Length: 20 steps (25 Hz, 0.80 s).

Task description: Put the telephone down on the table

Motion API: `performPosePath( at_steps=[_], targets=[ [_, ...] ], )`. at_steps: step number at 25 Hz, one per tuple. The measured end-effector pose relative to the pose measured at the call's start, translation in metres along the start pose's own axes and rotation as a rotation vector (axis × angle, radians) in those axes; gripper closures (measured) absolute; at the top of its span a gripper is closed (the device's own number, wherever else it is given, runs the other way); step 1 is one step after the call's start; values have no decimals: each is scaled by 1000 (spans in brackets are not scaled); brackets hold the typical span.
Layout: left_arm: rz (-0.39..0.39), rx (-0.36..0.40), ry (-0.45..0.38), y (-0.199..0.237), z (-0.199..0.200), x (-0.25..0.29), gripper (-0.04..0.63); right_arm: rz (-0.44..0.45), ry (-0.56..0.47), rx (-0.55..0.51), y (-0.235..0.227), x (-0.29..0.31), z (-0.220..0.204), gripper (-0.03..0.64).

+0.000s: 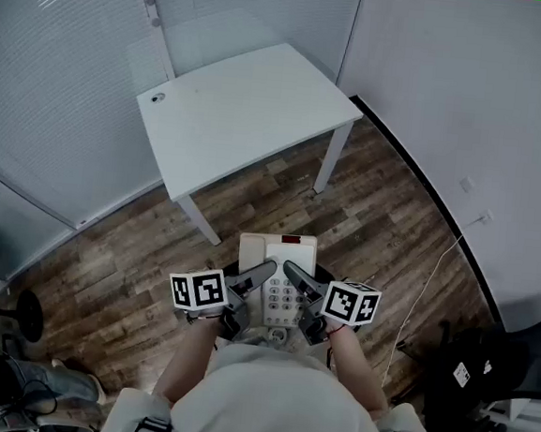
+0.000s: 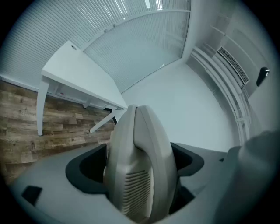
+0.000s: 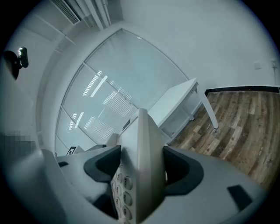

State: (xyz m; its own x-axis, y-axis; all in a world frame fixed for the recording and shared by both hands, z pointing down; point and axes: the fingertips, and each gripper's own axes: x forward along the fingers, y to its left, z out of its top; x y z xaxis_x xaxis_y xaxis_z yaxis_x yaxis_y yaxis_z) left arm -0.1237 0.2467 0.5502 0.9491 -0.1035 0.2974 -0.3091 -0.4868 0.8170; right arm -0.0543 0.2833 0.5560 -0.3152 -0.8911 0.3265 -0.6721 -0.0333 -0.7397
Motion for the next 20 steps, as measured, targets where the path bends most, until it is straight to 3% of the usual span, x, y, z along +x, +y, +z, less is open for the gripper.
performPosePath(
  at_steps=[8,20],
  targets=[
    [7,-18,2,-7,-41,-15,169,-7,19,0,1,-28,-33,301],
    [-1,0,-6,-19,-50,-14,169,14,8,-20,4,-42,-33,301]
  ],
)
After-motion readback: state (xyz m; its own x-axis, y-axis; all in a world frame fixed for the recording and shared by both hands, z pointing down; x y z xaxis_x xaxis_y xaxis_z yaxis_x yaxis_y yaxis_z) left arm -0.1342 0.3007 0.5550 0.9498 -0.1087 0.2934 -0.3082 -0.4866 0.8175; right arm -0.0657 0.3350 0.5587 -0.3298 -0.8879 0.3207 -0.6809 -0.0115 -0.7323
